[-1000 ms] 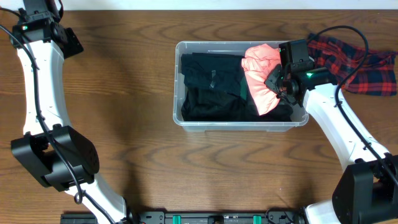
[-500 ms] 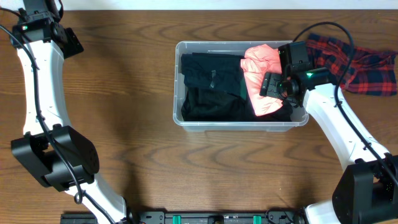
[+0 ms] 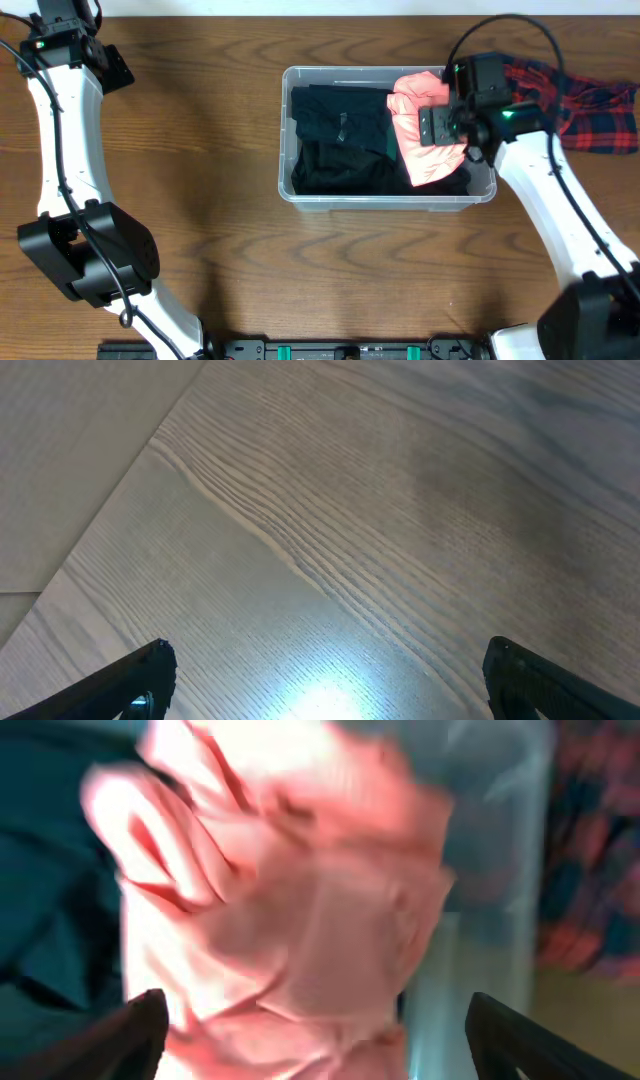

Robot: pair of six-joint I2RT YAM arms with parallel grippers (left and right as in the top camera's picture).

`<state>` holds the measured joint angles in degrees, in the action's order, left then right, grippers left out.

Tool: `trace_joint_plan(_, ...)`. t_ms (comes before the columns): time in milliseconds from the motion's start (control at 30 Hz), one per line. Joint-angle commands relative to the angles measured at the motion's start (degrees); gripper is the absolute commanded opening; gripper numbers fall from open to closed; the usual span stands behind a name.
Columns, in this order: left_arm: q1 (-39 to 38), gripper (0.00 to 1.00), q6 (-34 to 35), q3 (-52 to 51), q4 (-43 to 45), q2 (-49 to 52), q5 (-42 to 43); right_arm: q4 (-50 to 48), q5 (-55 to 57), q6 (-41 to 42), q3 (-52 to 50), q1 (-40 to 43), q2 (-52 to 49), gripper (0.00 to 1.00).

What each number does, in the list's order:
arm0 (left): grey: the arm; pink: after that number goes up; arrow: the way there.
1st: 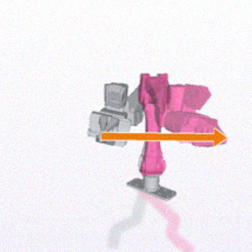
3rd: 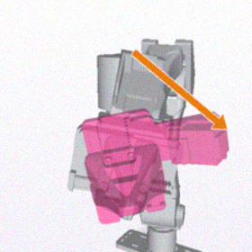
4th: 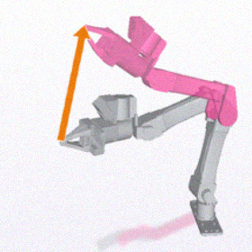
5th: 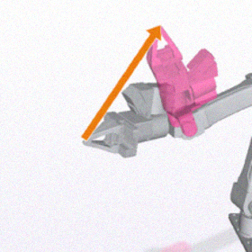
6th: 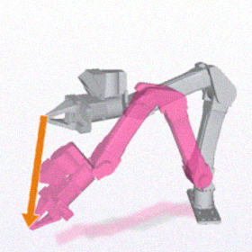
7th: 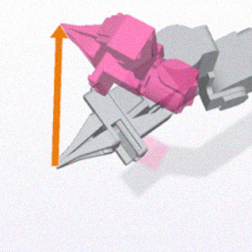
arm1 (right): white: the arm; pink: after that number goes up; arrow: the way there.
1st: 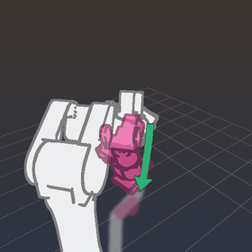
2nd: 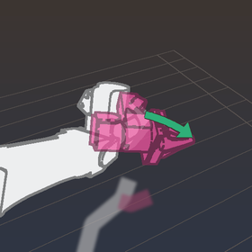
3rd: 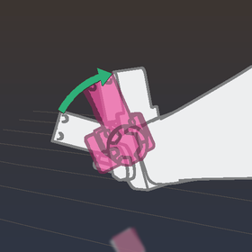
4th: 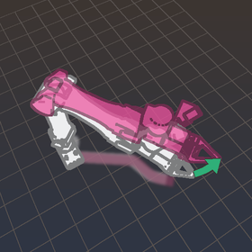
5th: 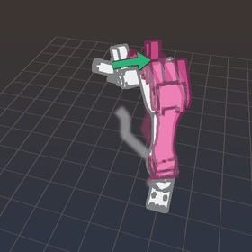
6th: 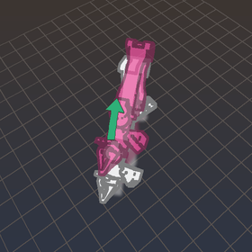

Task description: Pack container

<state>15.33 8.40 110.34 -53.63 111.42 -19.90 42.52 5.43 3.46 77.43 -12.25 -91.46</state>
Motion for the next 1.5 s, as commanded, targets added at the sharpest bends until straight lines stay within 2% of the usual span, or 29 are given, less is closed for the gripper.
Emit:
trace_joint_plan(0, 0.13, 0.98, 0.07, 0.02, -0.15, 0.28, -0.72, -0.52, 0.39, -3.78, 2.69, -0.48, 3.89, 0.85)
trace_joint_plan(67, 0.13, 0.98, 0.07, 0.02, -0.15, 0.28, -0.72, -1.44, 0.33, -3.76, 2.69, -0.5, 4.7, 0.66)
trace_joint_plan(100, 0.13, 0.98, 0.07, 0.02, -0.15, 0.28, -0.72, -1.84, 0.33, -3.76, 2.69, -0.52, 4.74, 0.45)
trace_joint_plan(200, 0.13, 0.98, 0.07, 0.02, -0.15, 0.28, -0.72, -1.97, 0.28, -3.78, 2.67, -0.52, 4.2, 0.1)
trace_joint_plan(233, 0.13, 0.98, 0.07, 0.02, -0.15, 0.28, -0.72, -1.66, 0.28, -3.78, 2.64, -0.52, 3.87, 0.01)
trace_joint_plan(733, 0.13, 0.98, 0.07, 0.02, -0.15, 0.28, -0.72, 8.28, 0.48, -3.76, 1.9, -0.46, -4.5, 0.01)
trace_joint_plan(900, 0.13, 0.98, 0.07, 0.02, -0.15, 0.28, -0.72, 12.26, 5.88, -3.37, 1.88, -0.35, -8.94, 0.01)
trace_joint_plan(1200, 0.13, 0.98, 0.07, 0.02, -0.15, 0.28, -0.72, 11.19, 7.8, -1.81, 1.84, 0.83, -17.68, 0.01)
trace_joint_plan(1467, 0.13, 0.98, 0.07, 0.02, -0.15, 0.28, -0.72, 11.54, 7.8, -1.81, 4.42, 0.81, -14.23, 0.01)
